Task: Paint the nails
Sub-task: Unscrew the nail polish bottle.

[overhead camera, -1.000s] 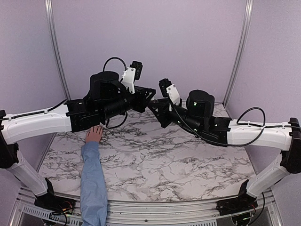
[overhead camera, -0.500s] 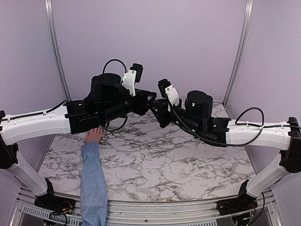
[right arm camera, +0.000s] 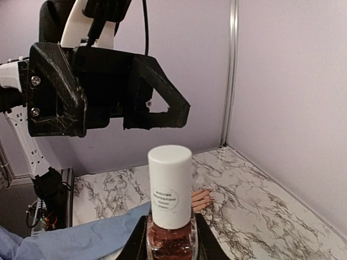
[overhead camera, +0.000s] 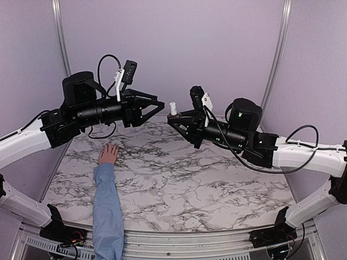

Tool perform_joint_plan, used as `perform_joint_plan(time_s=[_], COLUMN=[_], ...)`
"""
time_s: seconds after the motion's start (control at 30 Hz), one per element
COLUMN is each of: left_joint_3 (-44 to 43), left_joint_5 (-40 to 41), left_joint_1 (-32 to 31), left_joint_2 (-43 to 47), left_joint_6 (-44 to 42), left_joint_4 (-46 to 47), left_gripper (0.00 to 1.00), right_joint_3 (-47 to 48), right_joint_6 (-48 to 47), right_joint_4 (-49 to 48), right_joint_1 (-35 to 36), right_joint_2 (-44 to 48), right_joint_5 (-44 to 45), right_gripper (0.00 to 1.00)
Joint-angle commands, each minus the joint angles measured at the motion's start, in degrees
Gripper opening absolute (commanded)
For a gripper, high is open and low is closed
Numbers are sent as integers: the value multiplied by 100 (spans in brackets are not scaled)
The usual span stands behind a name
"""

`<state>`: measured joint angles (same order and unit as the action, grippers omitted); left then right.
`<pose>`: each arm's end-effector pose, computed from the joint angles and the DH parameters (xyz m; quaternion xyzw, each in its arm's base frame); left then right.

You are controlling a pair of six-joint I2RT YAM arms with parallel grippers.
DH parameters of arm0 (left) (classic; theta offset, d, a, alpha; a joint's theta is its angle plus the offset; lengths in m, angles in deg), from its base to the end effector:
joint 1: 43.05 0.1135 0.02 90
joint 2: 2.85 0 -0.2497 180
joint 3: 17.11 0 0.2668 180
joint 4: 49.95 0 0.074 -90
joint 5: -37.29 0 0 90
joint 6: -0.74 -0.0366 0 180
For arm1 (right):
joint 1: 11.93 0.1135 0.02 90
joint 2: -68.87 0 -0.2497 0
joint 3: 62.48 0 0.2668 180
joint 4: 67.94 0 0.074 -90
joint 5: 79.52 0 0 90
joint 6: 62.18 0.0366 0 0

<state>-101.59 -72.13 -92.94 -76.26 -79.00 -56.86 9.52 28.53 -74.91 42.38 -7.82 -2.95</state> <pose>0.1961 -0.2516 0.4119 0.3437 0.5896 -0.4611 0.5671 0.1902 0.2794 0.3390 -0.3855 0.5762 0.4026 0.5977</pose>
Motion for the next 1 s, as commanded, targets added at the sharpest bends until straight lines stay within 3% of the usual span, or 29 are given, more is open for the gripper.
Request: perform_joint_plan(time_s=[0.0,0.3,0.77,0.97], left_joint_3=[159,-80,-412,-425], left_joint_5=[-1531,-2586,-3099,-3134], left_joint_1=[78,59,-55,-87], left_joint_2=[252,-163,-575,-626], left_joint_6=[-353,-89,-174,-141], left_joint_4=[185,459,512,509], left_gripper=[62,53,41,31], right_joint_3=[14,93,102,62], right_joint_6=[100,321,875,1073], right_joint_4=[-297,-233,-639,-896], right_joint_1=[-104,-135,-242,-251], right_joint_2=[231,114,-164,-208], right_joint_5=[-1595,-2822,-3388,-3411], right_gripper=[0,0,0,0])
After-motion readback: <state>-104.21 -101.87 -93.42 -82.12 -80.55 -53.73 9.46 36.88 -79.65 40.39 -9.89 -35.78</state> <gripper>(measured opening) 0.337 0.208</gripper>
